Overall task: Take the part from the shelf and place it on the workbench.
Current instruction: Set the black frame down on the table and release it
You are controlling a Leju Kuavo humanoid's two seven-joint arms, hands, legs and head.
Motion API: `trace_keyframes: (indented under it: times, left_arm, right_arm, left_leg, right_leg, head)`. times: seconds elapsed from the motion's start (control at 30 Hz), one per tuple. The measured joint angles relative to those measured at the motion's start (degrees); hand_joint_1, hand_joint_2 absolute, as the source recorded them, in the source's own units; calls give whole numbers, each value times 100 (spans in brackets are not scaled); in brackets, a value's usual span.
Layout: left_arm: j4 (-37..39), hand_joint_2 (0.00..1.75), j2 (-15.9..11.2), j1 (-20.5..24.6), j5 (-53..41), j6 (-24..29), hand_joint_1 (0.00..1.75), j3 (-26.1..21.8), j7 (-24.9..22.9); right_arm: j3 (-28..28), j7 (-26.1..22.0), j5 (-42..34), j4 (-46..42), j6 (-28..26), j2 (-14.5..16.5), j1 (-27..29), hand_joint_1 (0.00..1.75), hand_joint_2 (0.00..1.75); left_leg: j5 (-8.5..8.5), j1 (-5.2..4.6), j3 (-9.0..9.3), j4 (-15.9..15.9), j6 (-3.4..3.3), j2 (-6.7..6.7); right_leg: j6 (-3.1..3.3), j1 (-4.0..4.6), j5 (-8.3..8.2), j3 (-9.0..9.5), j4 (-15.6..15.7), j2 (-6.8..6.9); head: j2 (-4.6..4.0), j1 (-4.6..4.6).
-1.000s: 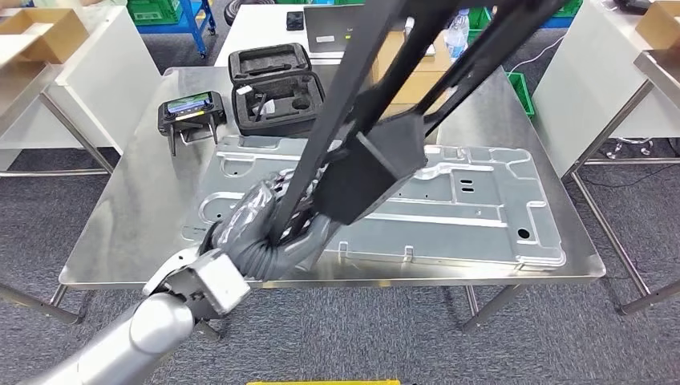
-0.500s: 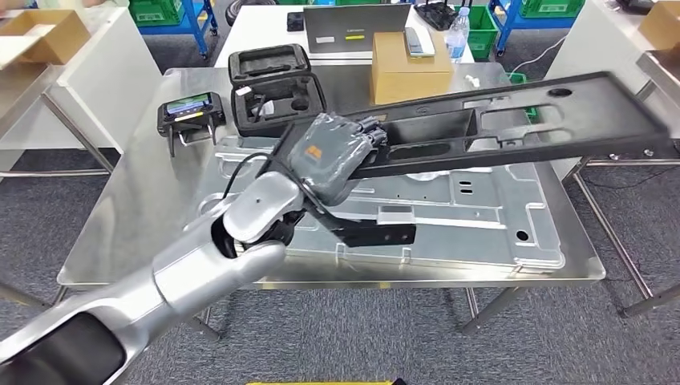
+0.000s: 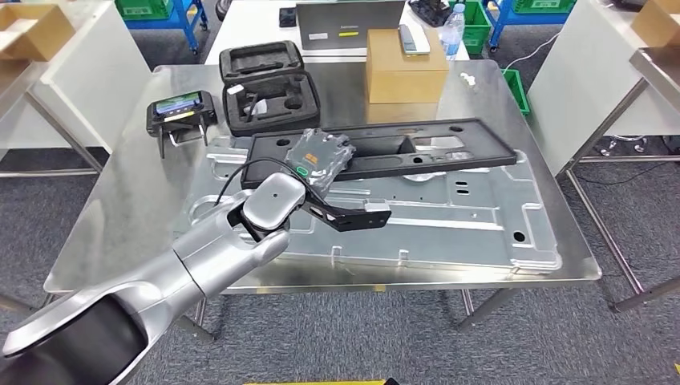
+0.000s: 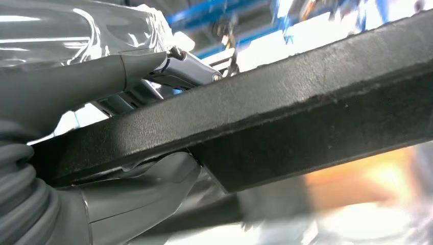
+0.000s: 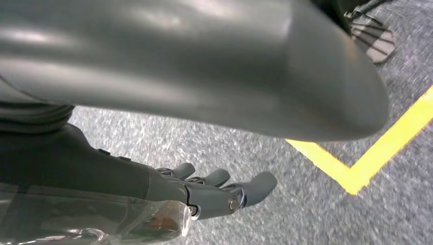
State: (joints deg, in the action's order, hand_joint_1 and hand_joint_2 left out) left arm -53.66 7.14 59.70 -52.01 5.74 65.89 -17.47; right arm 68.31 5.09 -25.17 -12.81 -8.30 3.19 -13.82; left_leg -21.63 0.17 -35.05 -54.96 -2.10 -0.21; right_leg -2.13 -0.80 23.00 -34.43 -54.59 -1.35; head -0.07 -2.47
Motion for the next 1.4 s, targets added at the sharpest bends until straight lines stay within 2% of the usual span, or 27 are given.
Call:
trace_keyframes:
  times: [0.03, 0.1, 0.17, 0.23, 0.27, 0.3, 0.33, 0.37, 0.43, 0.47, 0.53, 0.6, 0.67, 0.73, 0.77, 0.8, 0.83, 0.9, 0.97, 1.07, 1.13, 1.17, 1.23, 1.27, 1.3, 1.33, 1.4]
  left_arm:
    - [143, 175, 7, -16, 9, 0, 175, 5, -7]
    - [420, 175, 10, -36, 41, -5, 87, 6, -23]
    - [645, 175, 15, -38, 67, -17, 0, 5, -33]
    - [830, 175, 23, -49, 101, -52, 0, 6, -39]
    - [915, 131, 28, -62, 164, -69, 0, 3, -43]
    - [986, 87, 32, -76, 258, -77, 0, -8, -42]
    - [1042, 44, 36, -90, 392, -69, 0, -30, -18]
    - [1086, 0, 44, -100, 567, -55, 0, -67, 33]
    - [1145, 0, 63, -116, 994, -1, 0, -186, 242]
    - [1167, 0, 69, -135, 1208, 27, 0, -253, 353]
    - [1194, 0, 73, -203, 1521, 62, 0, -368, 524]
    - [1202, 0, 75, -275, 1677, 75, 0, -452, 601]
    - [1202, 0, 76, -324, 1717, 107, 0, -516, 633]
    - [1202, 0, 77, -384, 1592, 200, 0, -537, 622]
    - [1198, 0, 77, -422, 1489, 265, 0, -532, 600]
    - [1179, 0, 76, -461, 1382, 323, 0, -525, 568]
    - [1137, 0, 73, -493, 1286, 366, 0, -517, 534]
    - [985, 0, 59, -526, 1144, 401, 0, -503, 477]
    - [764, 0, 27, -560, 1077, 404, 0, -482, 438]
    - [316, 0, -91, -751, 1093, 367, 0, -457, 403]
    - [-64, 0, -183, -896, 1166, 347, 0, -453, 393]
    - [-257, 0, -228, -955, 1196, 345, 0, -454, 387]
    - [-607, 0, -329, -1083, 1239, 355, 0, -455, 370]
    - [-776, 0, -391, -1168, 1267, 368, 0, -459, 358]
    - [-949, 0, -459, -1265, 1311, 386, 0, -470, 350]
    - [-1128, 0, -530, -1372, 1365, 403, 0, -489, 339]
    - [-1477, 0, -663, -1567, 1473, 425, 0, -540, 328]
  right_arm:
    - [1, 2, 1, 0, 13, -1, 7, 0, 0]
    - [1, 2, 2, 0, 23, -2, 18, 0, 0]
    - [1, 3, 3, 0, 24, -2, 22, 0, 0]
    - [1, 9, 3, 1, 23, -2, 34, 0, 0]
    - [1, 14, 2, 1, 20, -2, 43, 0, 0]
    - [1, 20, 1, 1, 10, -2, 52, 0, 0]
    - [1, 25, 0, 1, -5, -2, 60, 0, 0]
    - [1, 27, -2, 1, -24, -3, 67, 0, 0]
    - [1, 30, -6, 1, -67, -4, 76, 0, 0]
    - [1, 32, -8, 1, -84, -5, 85, 0, 0]
    - [1, 38, -10, 0, -107, -4, 110, 0, 0]
    - [1, 43, -13, 0, -118, -3, 134, 0, 0]
    - [1, 41, -14, 0, -128, 0, 144, 0, 0]
    - [1, 36, -26, 0, -136, 4, 157, 0, 0]
    - [1, 31, -40, 0, -143, 7, 170, 0, 0]
    - [1, 26, -58, 0, -157, 7, 188, 0, 0]
    - [1, 19, -80, 0, -177, 8, 206, 0, 0]
    - [-2, 6, -117, 0, -218, 10, 236, 0, 0]
    - [-6, -6, -155, 0, -254, 9, 259, 0, 0]
    - [-17, -16, -241, 1, -321, 5, 337, 0, 0]
    - [-31, -37, -299, 2, -367, 3, 400, 0, 0]
    - [-41, -52, -323, 2, -384, 2, 424, 0, 0]
    - [-61, -86, -361, 1, -414, 0, 459, 0, 0]
    - [-70, -97, -385, 1, -431, -1, 475, 0, 0]
    - [-80, -105, -404, 2, -451, -3, 493, 0, 0]
    - [-95, -111, -423, 2, -474, -3, 511, 0, 0]
    - [-134, -121, -448, 2, -513, -10, 530, 0, 0]
  left_leg:
    - [0, 5, -5, 10, -22, -12]
    - [10, 17, 5, 23, -76, -23]
    - [15, 29, 19, 33, -125, -23]
    - [10, 22, 23, 33, -149, -23]
    - [7, 18, 30, 33, -154, -25]
    - [4, 15, 40, 32, -157, -29]
    - [-1, 13, 54, 32, -158, -36]
    - [-7, 12, 69, 32, -157, -45]
    - [-25, -10, 81, 28, -136, -66]
    - [-34, -20, 82, 26, -116, -73]
    - [-43, -26, 87, 34, -66, -78]
    - [-124, -12, 46, -45, -16, -70]
    - [-428, 6, -177, -548, 30, -56]
    - [-805, 22, -542, -1386, 74, -48]
    - [-895, 32, -675, -1682, 95, -45]
    - [-875, 45, -701, -1751, 116, -40]
    - [-754, 62, -612, -1575, 136, -32]
    - [-390, 99, -190, -731, 175, -9]
    - [-188, 106, 124, -115, 158, -17]
    - [-142, 75, 178, -24, 61, -43]
    - [-106, 76, 177, -11, -19, -46]
    - [-89, 83, 175, -2, -56, -46]
    - [-69, 73, 161, -3, -101, -39]
    - [-60, 67, 154, -3, -113, -34]
    - [-50, 63, 147, -3, -122, -30]
    - [-39, 62, 140, -4, -124, -29]
    - [-14, 63, 135, -4, -103, -38]
  right_leg:
    - [-30, -8, 3, -7, 2, 7]
    - [-92, -27, 100, -67, -134, 42]
    - [-136, -32, 401, -354, -740, 72]
    - [-160, -32, 705, -772, -1552, 75]
    - [-162, -31, 736, -892, -1761, 75]
    - [-157, -31, 662, -899, -1739, 75]
    - [-142, -30, 496, -788, -1490, 75]
    - [-118, -26, 285, -586, -1077, 75]
    - [-65, 3, -4, -185, -285, 74]
    - [-46, 20, -56, -75, -71, 75]
    - [-13, 42, -59, -32, 19, 80]
    - [43, 19, -81, -19, 48, 87]
    - [95, -7, -101, -7, 75, 94]
    - [111, -7, -100, -5, 74, 95]
    - [111, -9, -99, -3, 73, 96]
    - [109, -12, -98, 0, 72, 96]
    - [104, -18, -95, 4, 70, 96]
    - [73, -25, -85, 14, 63, 96]
    - [17, -6, -81, 7, 42, 93]
    - [-65, -10, -90, -2, 26, 91]
    - [-108, -34, 102, -62, -166, 99]
    - [-123, -39, 308, -156, -442, 104]
    - [-138, -39, 769, -439, -1264, 105]
    - [-142, -40, 913, -547, -1611, 105]
    - [-143, -41, 953, -565, -1768, 106]
    - [-139, -43, 886, -465, -1686, 106]
    - [-124, -47, 587, 46, -920, 105]
  head:
    - [0, 4]
    - [0, 10]
    - [0, 23]
    - [0, 37]
    - [0, 41]
    - [0, 44]
    - [0, 44]
    - [0, 44]
    - [0, 44]
    - [0, 43]
    - [0, 41]
    - [0, 37]
    - [0, 17]
    - [0, 0]
    - [0, -2]
    - [0, -5]
    - [0, -7]
    - [0, -9]
    - [1, -4]
    - [0, 14]
    - [0, 24]
    - [0, 32]
    - [0, 45]
    - [0, 46]
    - [0, 46]
    - [0, 47]
    - [0, 48]
